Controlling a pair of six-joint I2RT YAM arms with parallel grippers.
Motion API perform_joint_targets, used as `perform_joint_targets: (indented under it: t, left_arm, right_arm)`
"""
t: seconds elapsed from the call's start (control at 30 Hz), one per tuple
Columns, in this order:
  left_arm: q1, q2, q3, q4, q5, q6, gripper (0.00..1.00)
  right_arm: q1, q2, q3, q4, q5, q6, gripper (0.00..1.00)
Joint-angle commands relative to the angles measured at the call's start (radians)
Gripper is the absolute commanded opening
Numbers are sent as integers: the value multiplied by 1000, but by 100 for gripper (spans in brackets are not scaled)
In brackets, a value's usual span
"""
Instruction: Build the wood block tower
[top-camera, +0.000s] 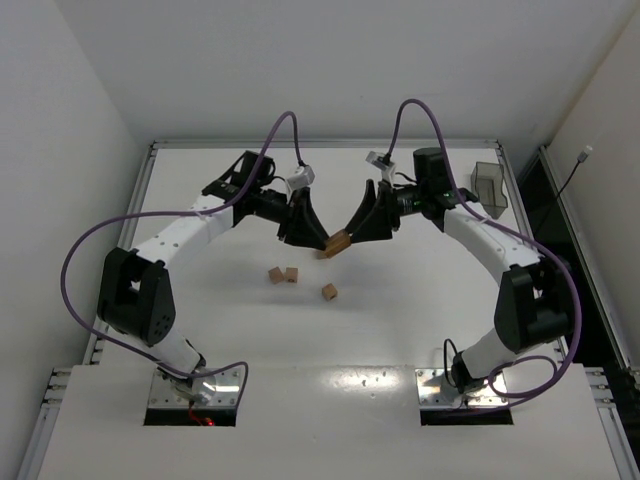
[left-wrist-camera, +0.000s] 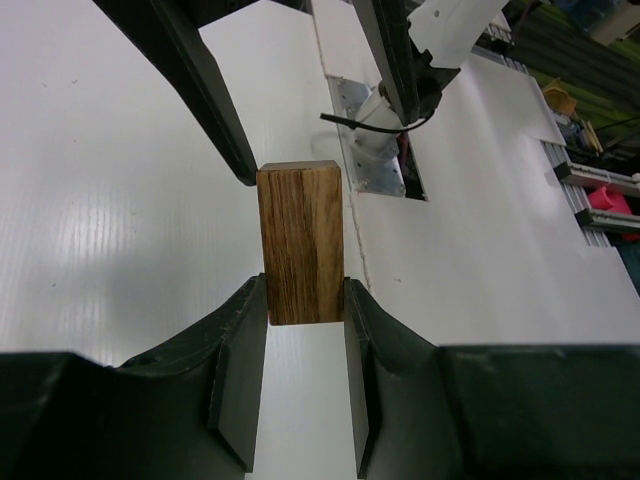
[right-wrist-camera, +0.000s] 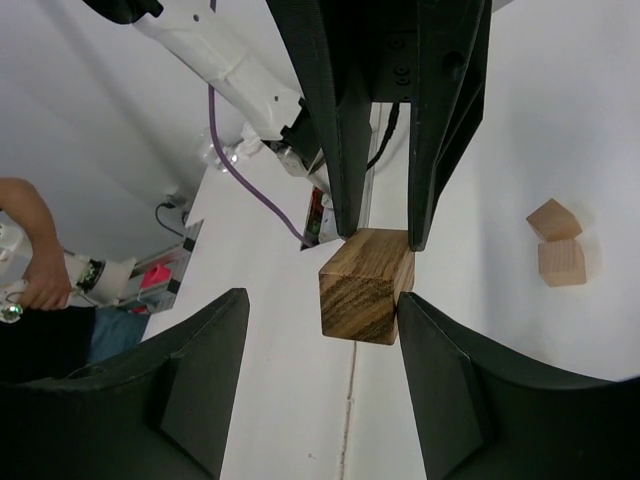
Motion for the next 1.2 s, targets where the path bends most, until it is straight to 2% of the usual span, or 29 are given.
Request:
perform_joint_targets:
  t: [0.0,0.6,0.83,0.9,0.97,1.0,1.03,1.07,1.1,1.13,1.17]
  left_arm:
    - [16,0,36,2,60,36,0]
    - [16,18,65,-9,51,36,0]
    - [16,37,83,-9,51,17,0]
    - [16,37,83,1,51,17,0]
    - [16,37,83,10,51,8,0]
    - [16,37,83,10,51,8,0]
    - [16,37,83,10,51,8,0]
    - [16,37,83,10,51,-1,0]
    - [16,37,83,20,51,-1,0]
    - [16,37,83,30,51,-10,0]
    - [16,37,83,30,51,-10,0]
  right_arm:
    - [7,11,0,43,-122,11,57]
    - [27,51,9,43,-95,11,54]
    - [37,69,28,16,-56,2,48]
    - [46,69,38,-28,-42,-13,43]
    - [46,78,89,-140,2,-132,35]
    - [56,119,133,-271,42,-253,33]
    - [71,159,308,-740,198,-448,31]
    - [104,214,407,-968,274,-897,27]
    - [167,271,484,-1136,363,-1029,18]
    - [168,335,523,-1241,364,-1076,10]
    - [168,336,506,-1242,326,-1076,4]
